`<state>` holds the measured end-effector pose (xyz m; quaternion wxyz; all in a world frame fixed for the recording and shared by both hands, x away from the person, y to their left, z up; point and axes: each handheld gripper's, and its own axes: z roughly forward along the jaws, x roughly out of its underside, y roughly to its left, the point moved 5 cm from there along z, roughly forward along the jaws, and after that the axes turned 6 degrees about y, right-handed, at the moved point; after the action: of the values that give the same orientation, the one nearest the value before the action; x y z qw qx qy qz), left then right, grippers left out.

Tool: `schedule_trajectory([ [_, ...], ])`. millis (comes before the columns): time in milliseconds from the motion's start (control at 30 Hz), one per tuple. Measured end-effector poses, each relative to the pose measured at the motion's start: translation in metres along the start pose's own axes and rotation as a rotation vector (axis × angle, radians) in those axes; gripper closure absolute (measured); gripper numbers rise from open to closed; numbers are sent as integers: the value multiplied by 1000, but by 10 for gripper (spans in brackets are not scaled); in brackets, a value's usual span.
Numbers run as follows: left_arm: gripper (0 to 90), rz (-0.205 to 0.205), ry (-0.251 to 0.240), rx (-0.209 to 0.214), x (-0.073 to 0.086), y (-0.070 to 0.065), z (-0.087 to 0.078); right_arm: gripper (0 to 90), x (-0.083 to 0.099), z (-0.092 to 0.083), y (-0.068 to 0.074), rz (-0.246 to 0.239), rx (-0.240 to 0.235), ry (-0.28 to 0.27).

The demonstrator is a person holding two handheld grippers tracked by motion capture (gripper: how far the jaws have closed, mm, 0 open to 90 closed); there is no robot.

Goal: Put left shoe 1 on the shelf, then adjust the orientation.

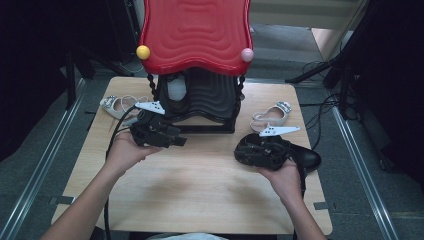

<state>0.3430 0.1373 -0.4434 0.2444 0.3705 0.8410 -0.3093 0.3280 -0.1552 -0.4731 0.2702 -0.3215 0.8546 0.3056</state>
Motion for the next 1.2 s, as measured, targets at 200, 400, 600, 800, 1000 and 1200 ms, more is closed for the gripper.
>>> schedule_trajectory([
  [200,497,-24,-2,-5,16,5,7,625,5,-5,-11,23,38,0],
  [400,494,-17,-28,0,24,5,9,641,9,-8,-17,36,50,14],
  [600,535,-29,-7,6,31,6,14,643,10,-10,-24,56,64,25],
  [800,695,-57,54,82,39,4,23,631,9,-12,-35,95,96,25],
  [1000,786,-44,72,84,42,4,26,609,1,-1,-41,124,101,44],
  [1200,782,-52,62,77,44,8,25,599,-7,21,-43,161,86,138],
])
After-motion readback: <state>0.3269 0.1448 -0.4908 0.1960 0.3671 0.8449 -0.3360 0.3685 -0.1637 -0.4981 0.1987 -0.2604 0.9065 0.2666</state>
